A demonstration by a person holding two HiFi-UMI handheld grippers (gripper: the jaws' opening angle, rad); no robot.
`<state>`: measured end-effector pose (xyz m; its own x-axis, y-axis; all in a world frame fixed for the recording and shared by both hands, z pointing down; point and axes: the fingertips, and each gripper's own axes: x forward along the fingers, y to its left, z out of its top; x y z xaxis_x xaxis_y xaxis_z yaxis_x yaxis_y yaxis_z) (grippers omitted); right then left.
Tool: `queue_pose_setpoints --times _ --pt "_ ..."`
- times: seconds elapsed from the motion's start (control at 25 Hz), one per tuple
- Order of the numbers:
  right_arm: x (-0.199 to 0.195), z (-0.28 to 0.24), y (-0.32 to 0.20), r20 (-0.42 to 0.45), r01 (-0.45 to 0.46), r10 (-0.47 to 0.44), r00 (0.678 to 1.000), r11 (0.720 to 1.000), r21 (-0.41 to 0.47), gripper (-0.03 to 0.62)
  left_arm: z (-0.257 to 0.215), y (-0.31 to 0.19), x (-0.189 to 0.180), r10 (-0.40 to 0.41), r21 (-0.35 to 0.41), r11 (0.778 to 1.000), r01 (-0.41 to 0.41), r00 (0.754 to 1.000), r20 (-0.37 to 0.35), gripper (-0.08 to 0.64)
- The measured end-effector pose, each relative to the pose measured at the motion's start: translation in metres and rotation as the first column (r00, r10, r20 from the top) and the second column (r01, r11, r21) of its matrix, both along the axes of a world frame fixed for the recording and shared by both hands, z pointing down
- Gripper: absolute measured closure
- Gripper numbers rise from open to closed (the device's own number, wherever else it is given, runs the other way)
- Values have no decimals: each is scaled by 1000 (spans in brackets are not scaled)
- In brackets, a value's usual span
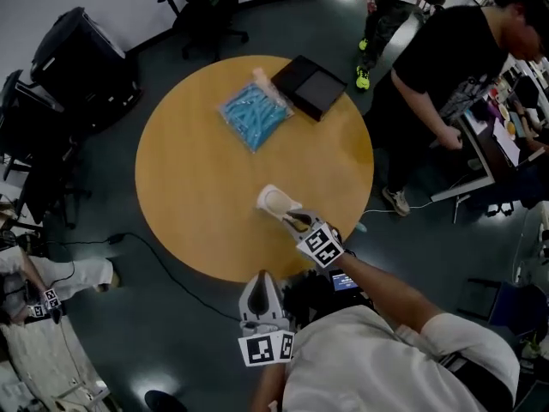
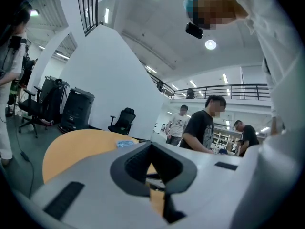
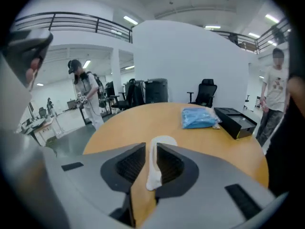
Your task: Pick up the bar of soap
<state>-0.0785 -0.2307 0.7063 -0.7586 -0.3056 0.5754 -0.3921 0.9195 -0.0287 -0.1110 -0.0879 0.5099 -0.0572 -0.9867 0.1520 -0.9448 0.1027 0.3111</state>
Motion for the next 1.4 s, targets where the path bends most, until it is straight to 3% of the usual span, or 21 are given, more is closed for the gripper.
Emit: queue_pose_setpoints --times 0.08,0.32,0.52,0.72,0.88,1.0,1.16,1.28,1.4 --pt "-8 23 -16 -79 21 -21 997 1000 2 431 2 -4 0 9 -9 1000 -9 1000 1 557" --pt "-33 58 -39 -209 91 -88 974 996 0 338 19 -11 -6 2 -67 998 -8 996 -85 557" --pt "-39 79 -52 -306 105 -97 947 994 10 325 18 -10 -11 -7 -75 997 5 1000 -29 557" --pt "-43 85 -50 -297 102 -112 948 994 -49 327 25 -1 -22 -43 -91 995 38 998 -51 557" --pt "-45 83 -54 -313 96 -95 945 995 -13 331 26 1 -26 -45 -97 994 44 999 -3 557" --pt "-42 63 -50 -269 85 -71 960 996 41 333 21 6 -29 -53 -88 995 53 999 6 557" --pt "-40 -1 -38 -161 91 -70 984 988 127 333 10 3 -39 -72 -60 995 77 994 86 557" --pt "-25 -81 -21 41 12 -19 999 986 169 333 -7 -3 -47 -96 -5 995 96 991 98 557" --pt "0 -168 6 278 -83 27 960 978 193 333 -27 -9 -50 -98 55 994 92 989 110 557"
